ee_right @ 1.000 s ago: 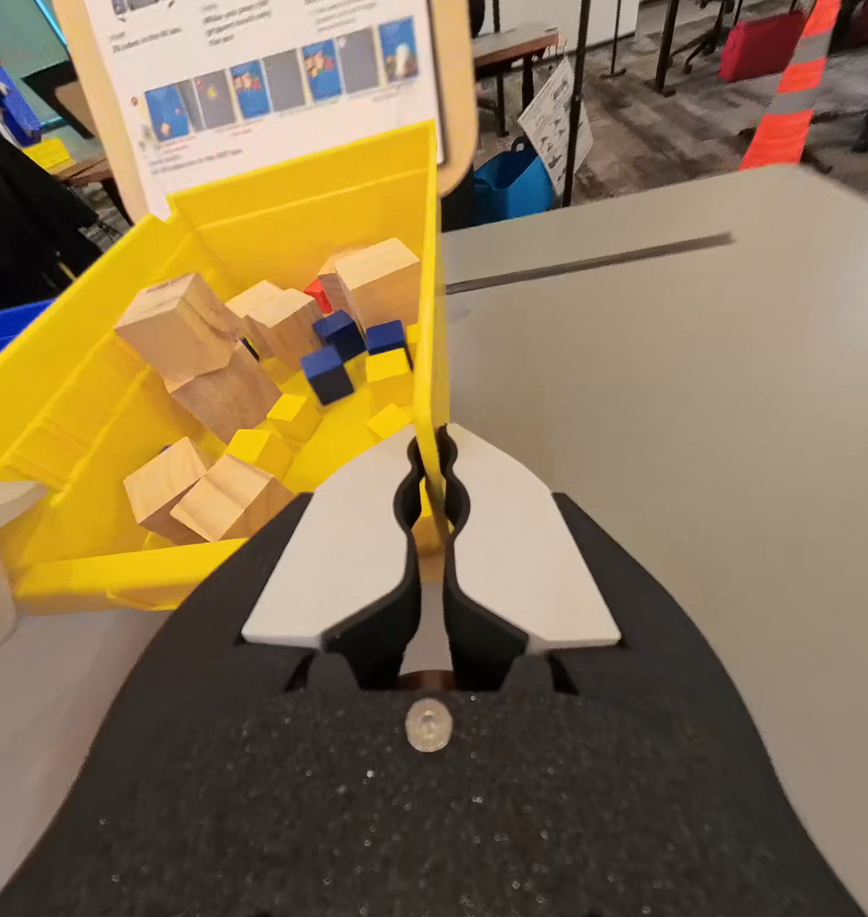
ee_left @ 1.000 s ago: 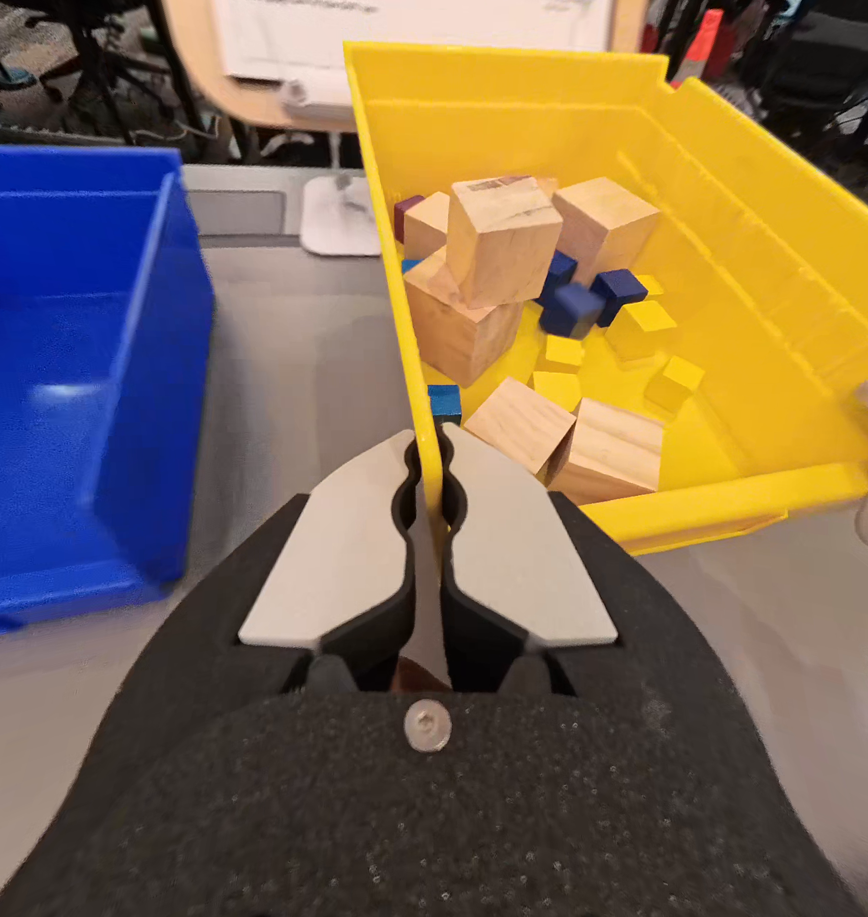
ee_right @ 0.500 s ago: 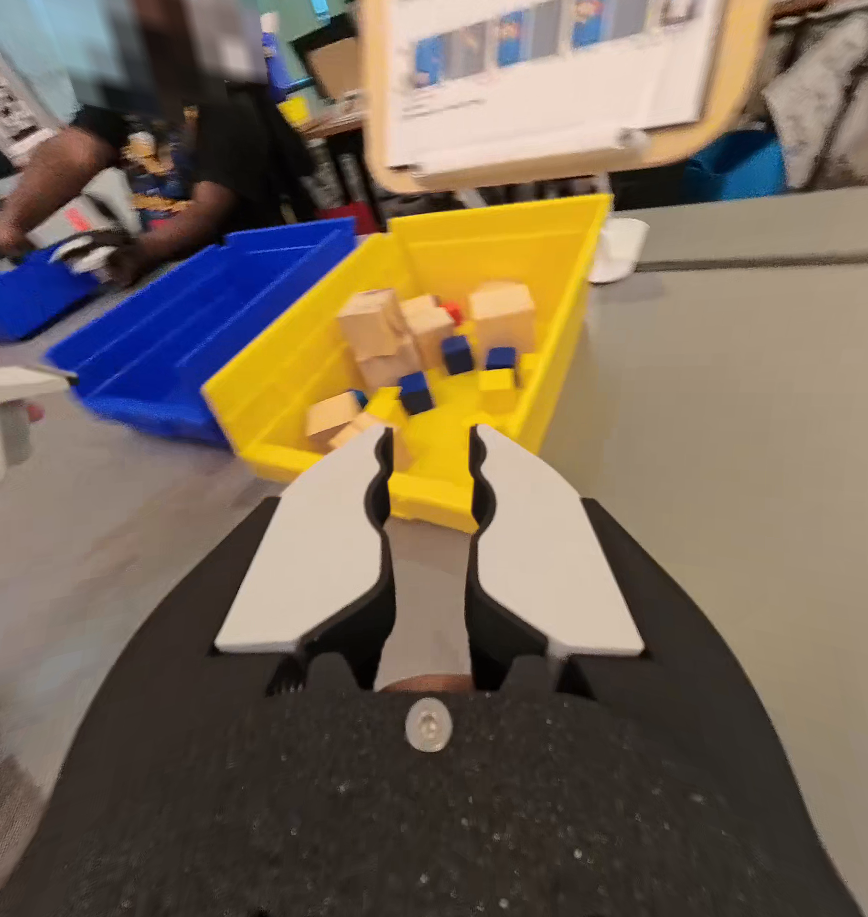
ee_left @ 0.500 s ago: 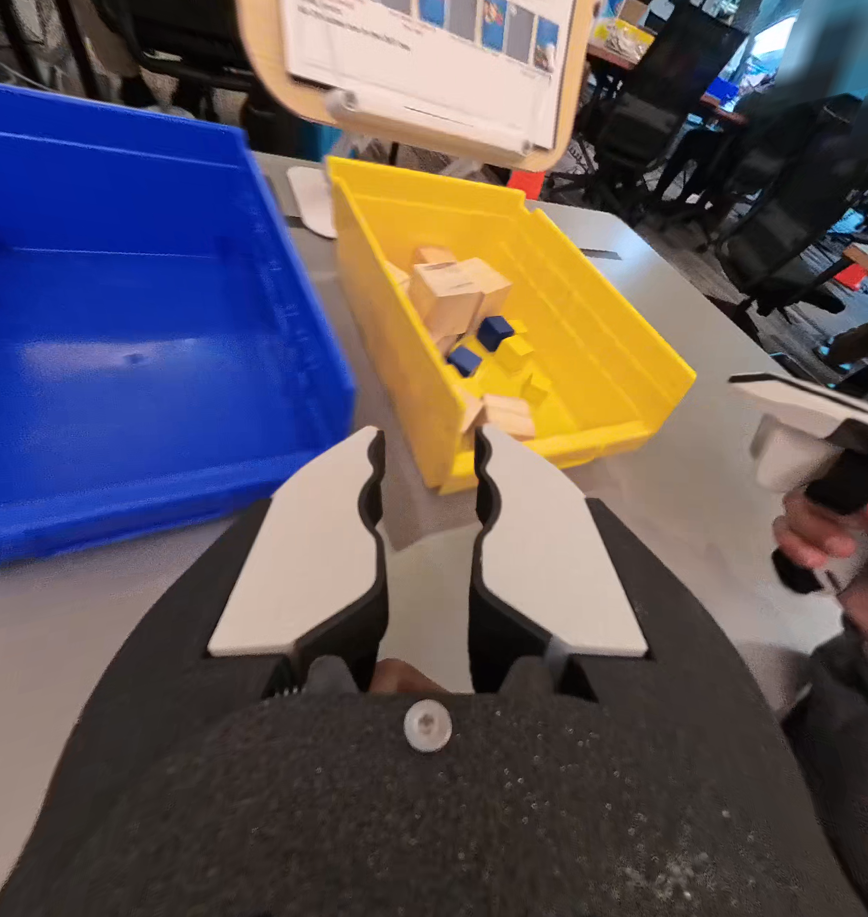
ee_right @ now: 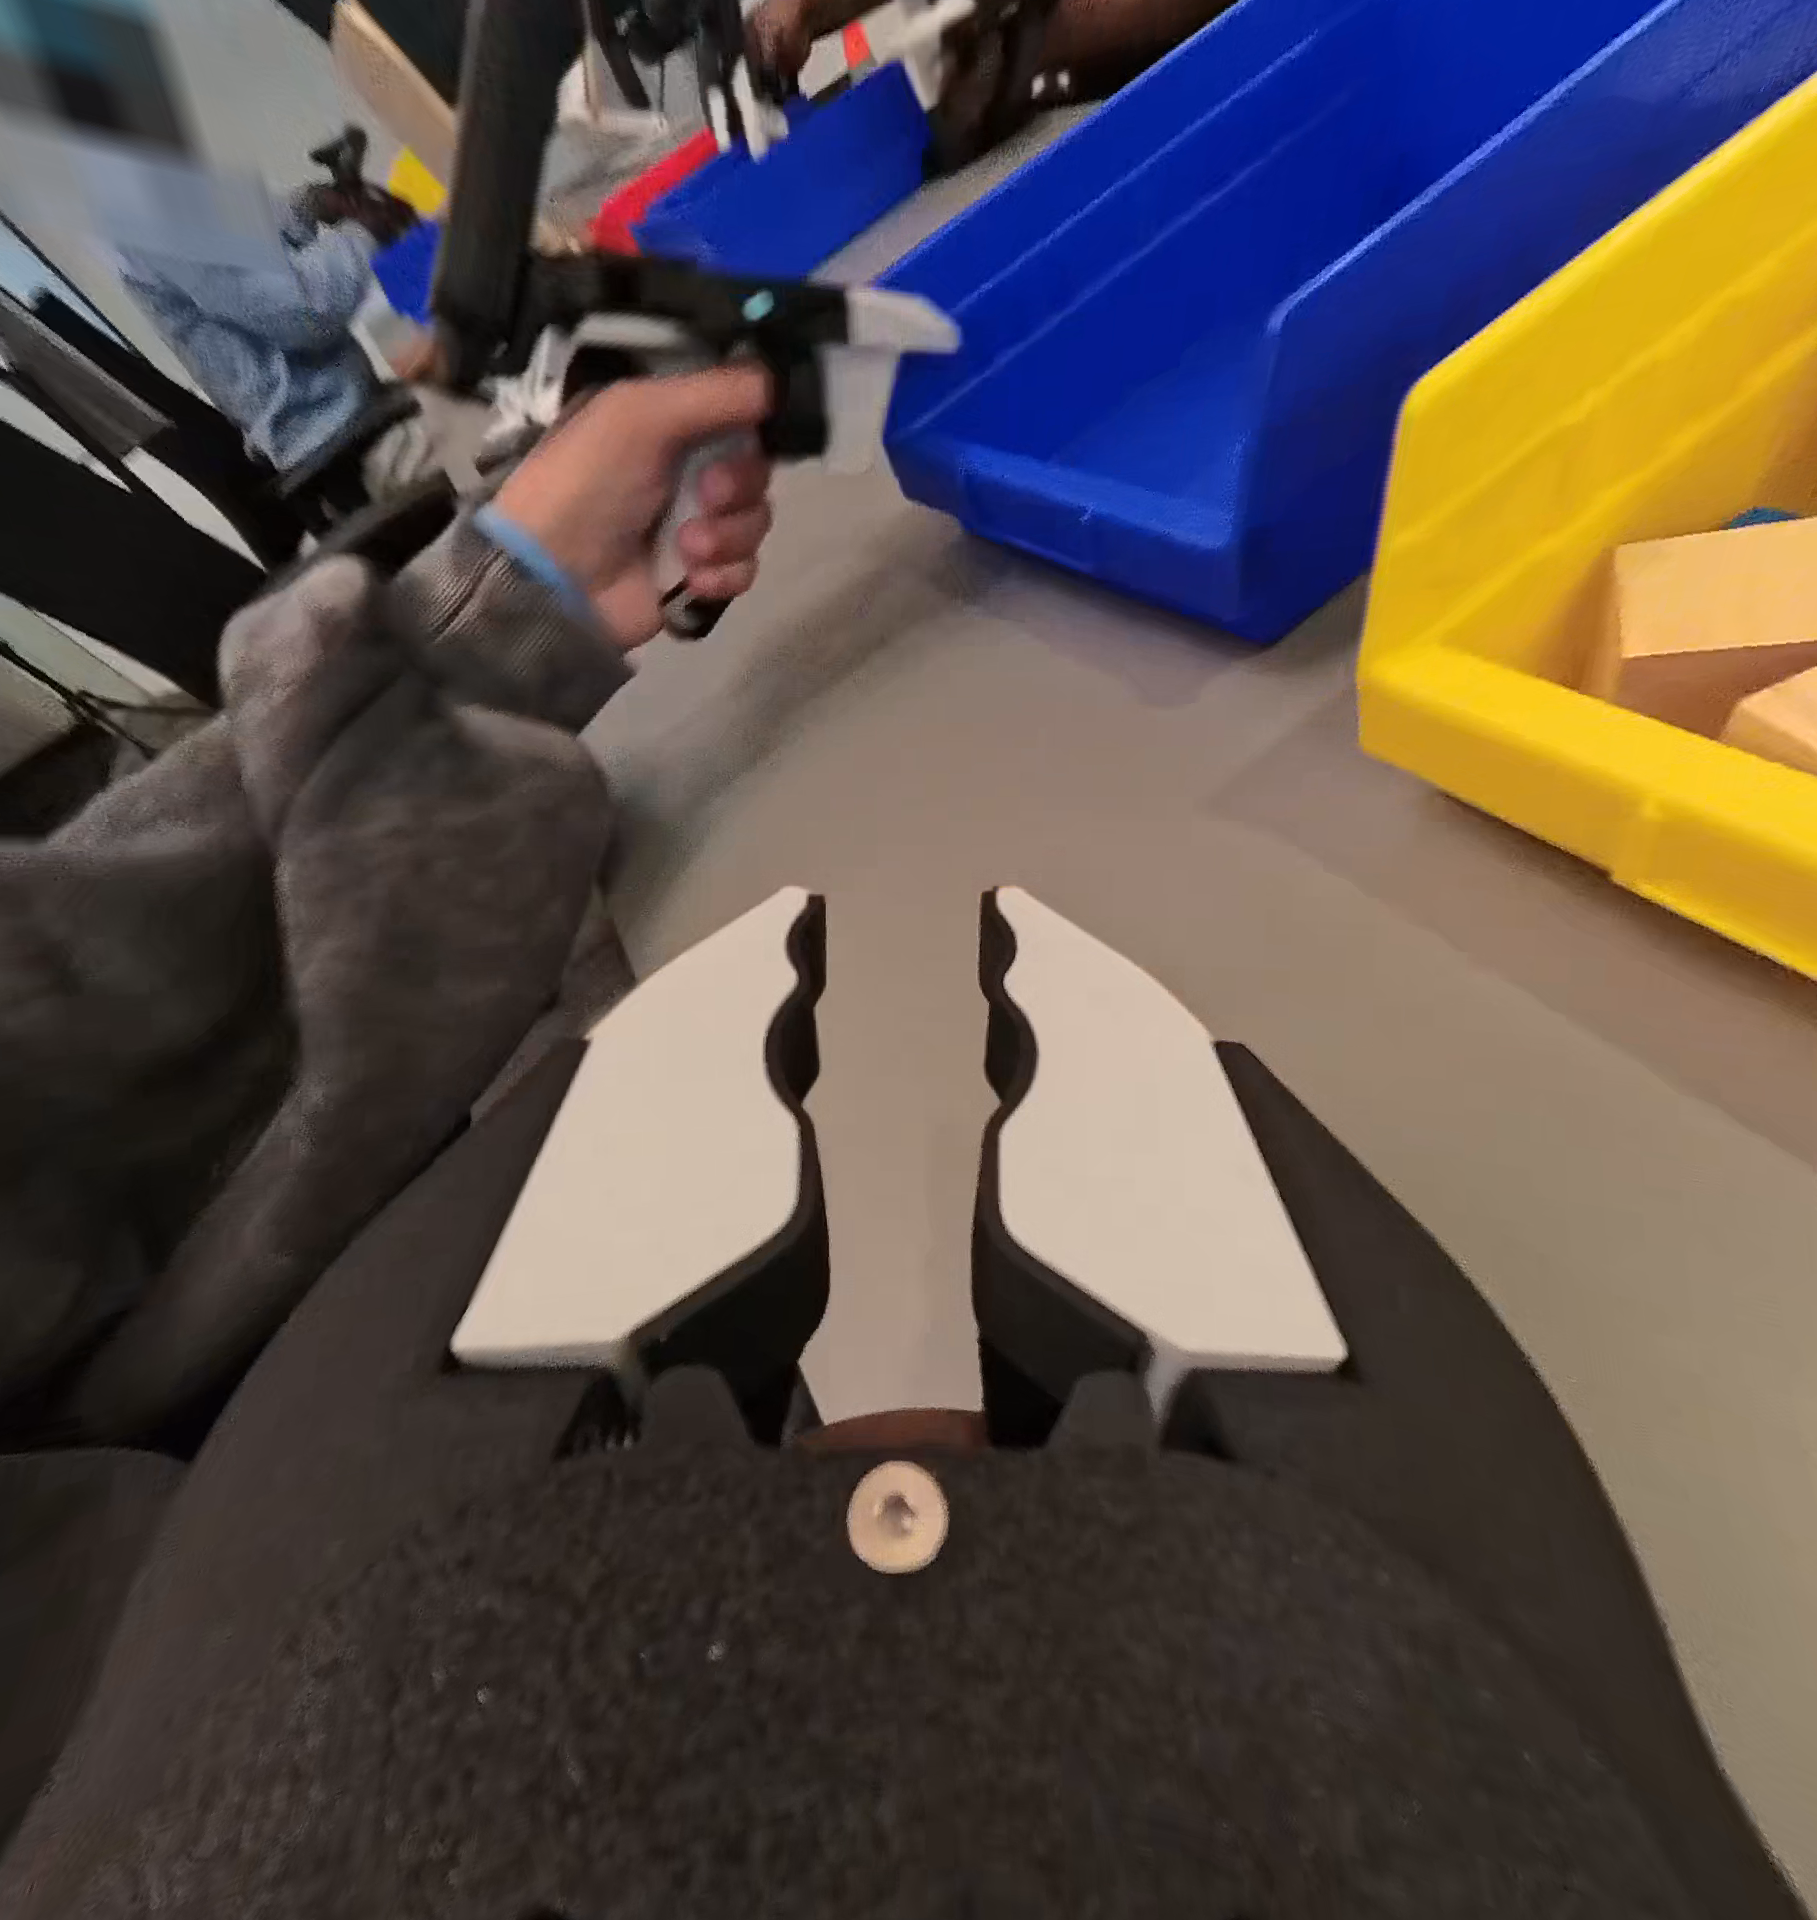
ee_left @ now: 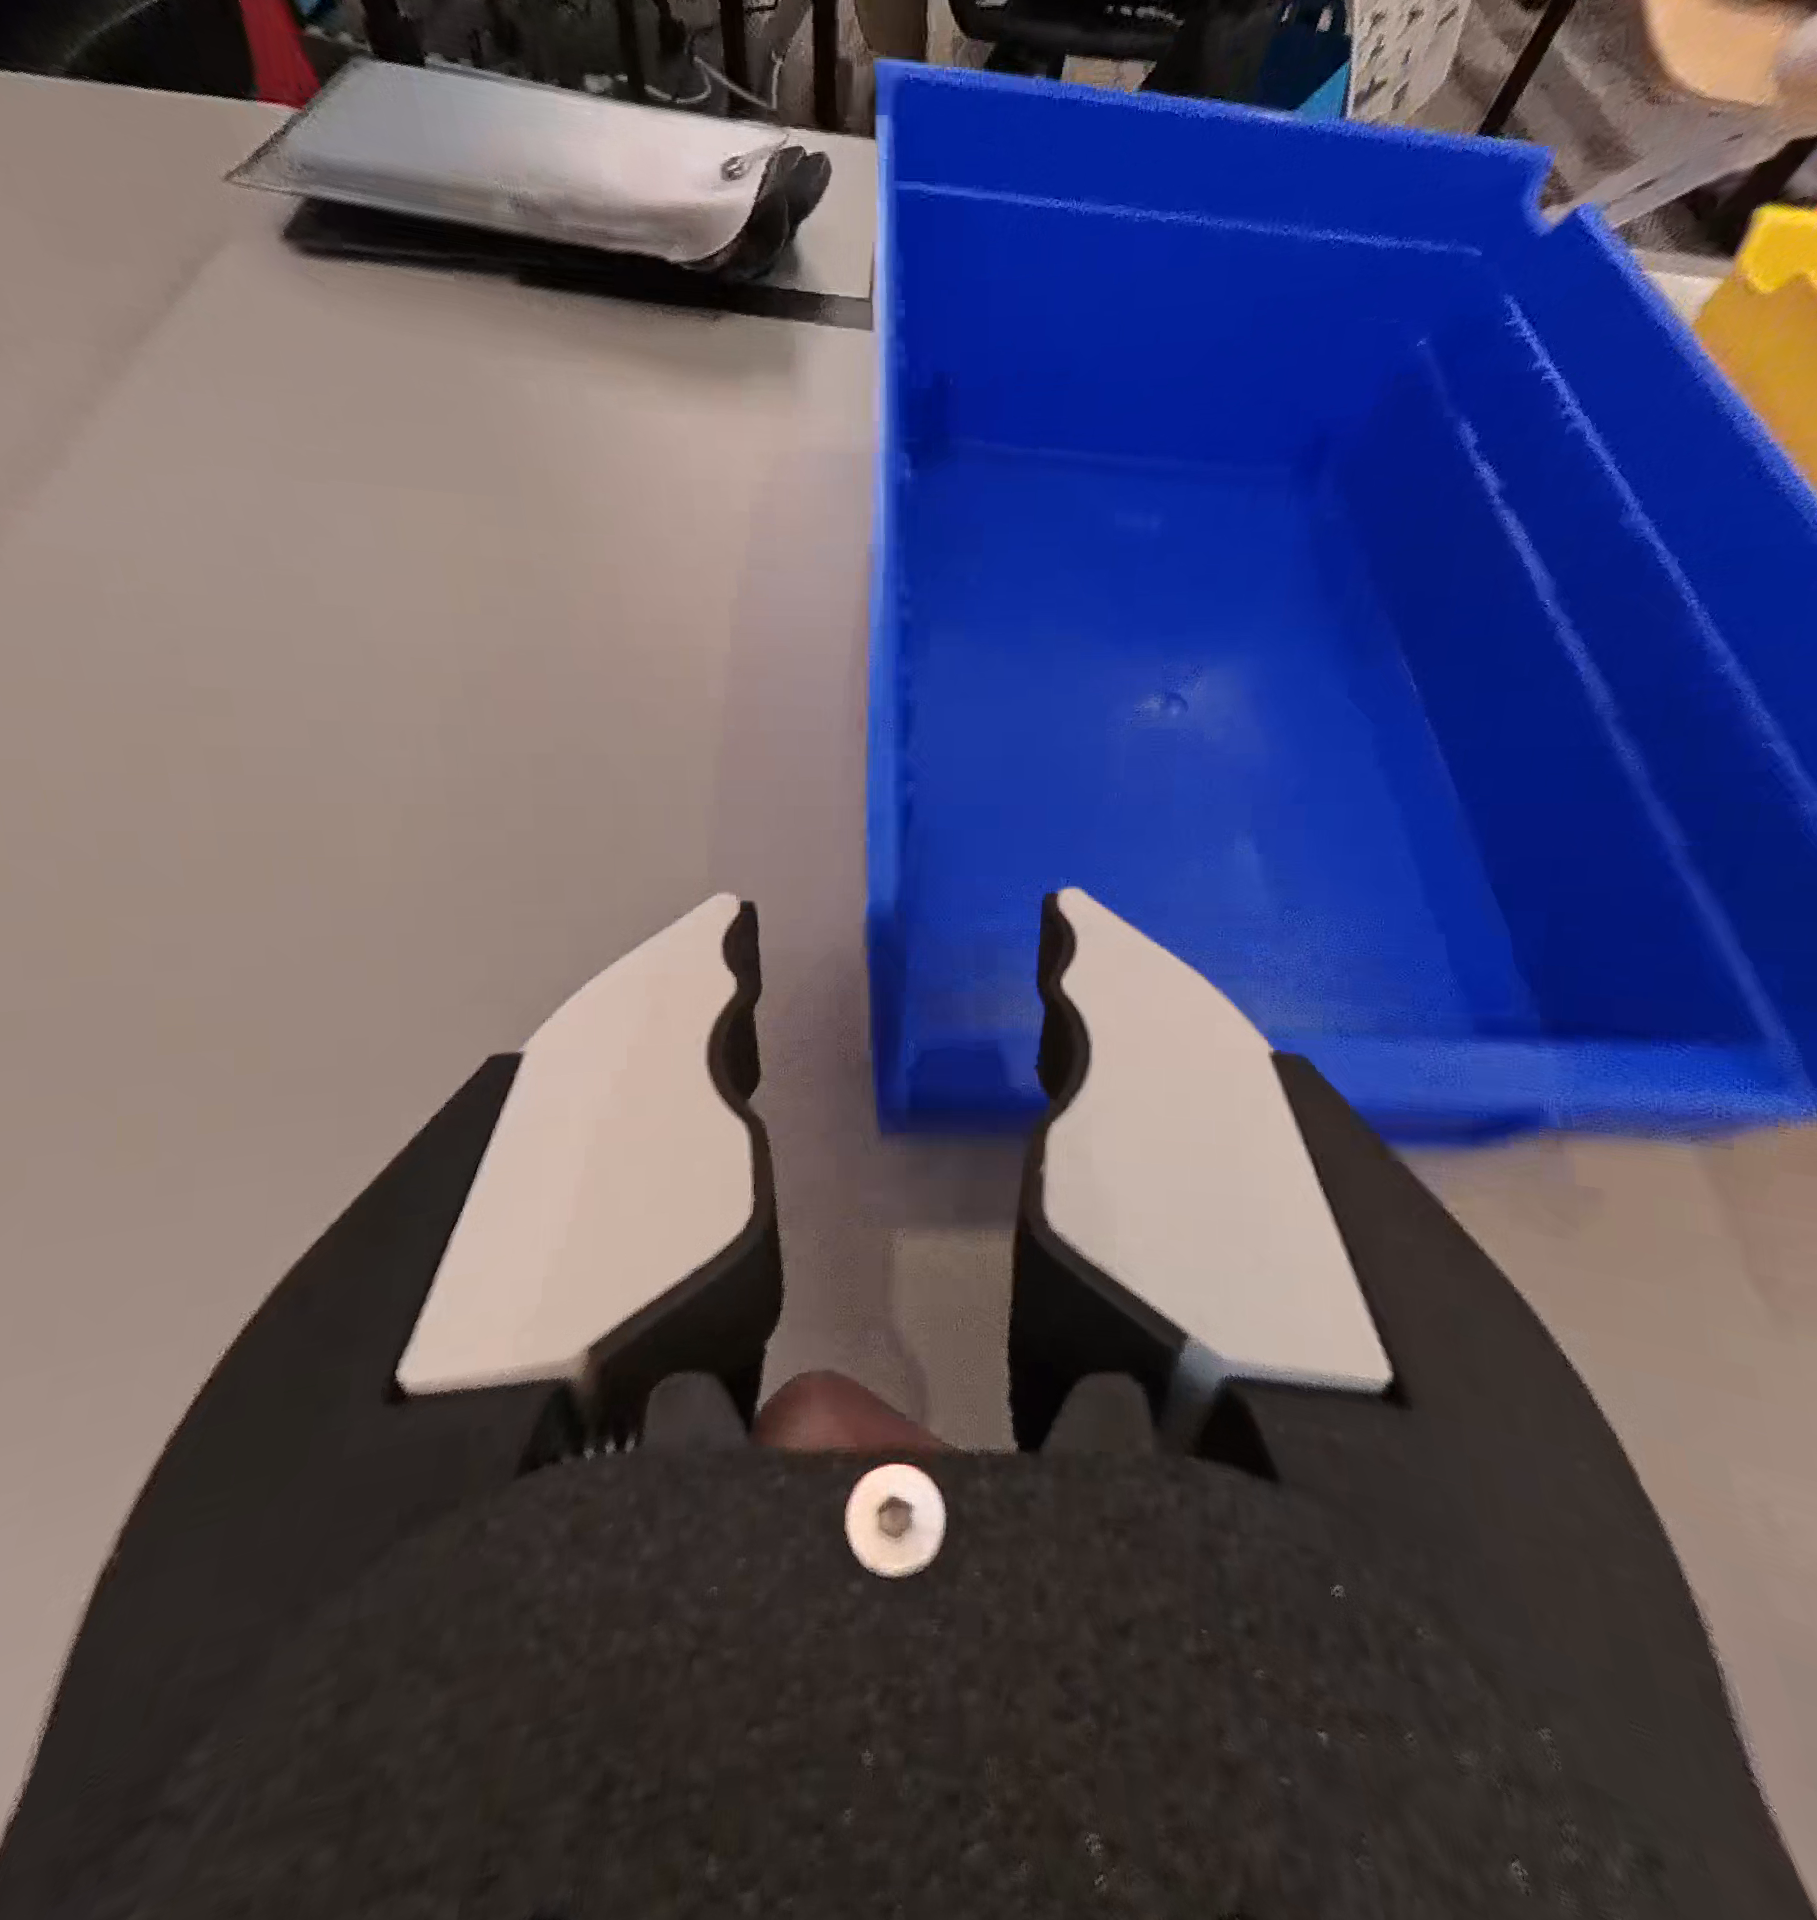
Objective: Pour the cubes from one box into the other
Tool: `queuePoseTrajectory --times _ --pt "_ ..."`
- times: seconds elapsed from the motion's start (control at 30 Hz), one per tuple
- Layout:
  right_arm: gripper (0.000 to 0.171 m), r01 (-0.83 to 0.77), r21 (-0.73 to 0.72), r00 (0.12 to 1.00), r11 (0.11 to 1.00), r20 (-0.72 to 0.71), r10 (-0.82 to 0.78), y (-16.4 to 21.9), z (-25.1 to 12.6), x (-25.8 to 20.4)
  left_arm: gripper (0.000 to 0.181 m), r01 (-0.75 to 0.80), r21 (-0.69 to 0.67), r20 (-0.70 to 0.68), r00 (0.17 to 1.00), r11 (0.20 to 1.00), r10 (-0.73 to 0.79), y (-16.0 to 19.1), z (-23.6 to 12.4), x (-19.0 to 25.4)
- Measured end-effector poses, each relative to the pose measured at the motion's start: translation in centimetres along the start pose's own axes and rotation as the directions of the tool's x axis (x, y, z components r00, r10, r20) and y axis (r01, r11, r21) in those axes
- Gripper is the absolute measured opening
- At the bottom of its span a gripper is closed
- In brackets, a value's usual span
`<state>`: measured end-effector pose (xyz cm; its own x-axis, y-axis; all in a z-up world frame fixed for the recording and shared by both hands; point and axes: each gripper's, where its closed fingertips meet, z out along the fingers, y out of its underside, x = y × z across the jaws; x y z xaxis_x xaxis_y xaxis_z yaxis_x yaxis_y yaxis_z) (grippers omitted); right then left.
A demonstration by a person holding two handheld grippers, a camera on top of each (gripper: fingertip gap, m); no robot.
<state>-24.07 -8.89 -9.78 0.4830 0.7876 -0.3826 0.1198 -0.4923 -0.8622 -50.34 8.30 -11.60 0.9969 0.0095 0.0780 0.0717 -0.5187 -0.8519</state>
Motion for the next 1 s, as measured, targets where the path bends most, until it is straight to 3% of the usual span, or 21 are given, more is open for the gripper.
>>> queuePoseTrajectory --times 0.03,0.1,0.2,0.4,0.53,0.63,0.67,0.7,0.83,1.0 --pt "0.027 0.025 -0.017 1.0 1.0 -0.018 -0.025 0.3 0.2 -0.2 0.047 -0.021 -0.02 0.029 0.999 1.0 0.021 -0.1 1.5 -0.1" --pt "0.027 0.062 -0.046 0.997 0.997 -0.051 -0.064 0.8 0.5 -0.3 0.005 0.019 -0.038 0.024 1.0 0.999 -0.018 -0.3 2.5 0.2" --pt "0.027 0.085 -0.055 0.99 0.995 -0.111 -0.09 0.8 1.4 -0.1 0.004 0.04 -0.062 0.022 0.999 0.997 -0.039 0.9 0.8 0.8" --pt "0.038 0.135 0.003 0.886 0.991 -0.449 -0.119 -0.6 5.3 2.9 0.004 0.034 0.015 0.141 0.989 0.999 -0.036 5.9 -7.7 0.9" --pt "0.038 0.133 0.002 0.812 0.991 -0.573 -0.108 -1.4 8.1 3.5 0.005 0.051 0.024 0.171 0.984 0.998 -0.054 9.1 -12.8 1.4" --pt "0.032 0.119 -0.059 0.85 0.991 -0.51 -0.133 -0.8 10.1 2.0 0.006 0.077 0.033 0.177 0.981 0.997 -0.081 10.7 -15.4 1.9" --pt "0.011 0.076 -0.071 0.852 0.995 -0.514 -0.101 -0.8 9.8 1.9 0.006 0.092 0.038 0.201 0.975 0.995 -0.098 11.0 -16.1 1.6" --pt "0.004 0.052 -0.071 0.858 0.996 -0.508 -0.081 -0.9 9.3 1.9 0.006 0.101 0.056 0.2 0.974 0.993 -0.11 11.1 -16.7 1.5" --pt "0.002 0.103 -0.021 0.836 0.994 -0.541 -0.098 -2.5 6.5 1.3 0.007 0.059 0.144 0.179 0.98 0.988 -0.085 8.8 -18.7 3.7" --pt "0.002 0.229 0.155 0.765 0.961 -0.64 -0.078 -11.0 -3.4 2.3 0.006 -0.054 0.32 0.102 0.995 0.946 0.023 -0.9 -20.6 11.5"
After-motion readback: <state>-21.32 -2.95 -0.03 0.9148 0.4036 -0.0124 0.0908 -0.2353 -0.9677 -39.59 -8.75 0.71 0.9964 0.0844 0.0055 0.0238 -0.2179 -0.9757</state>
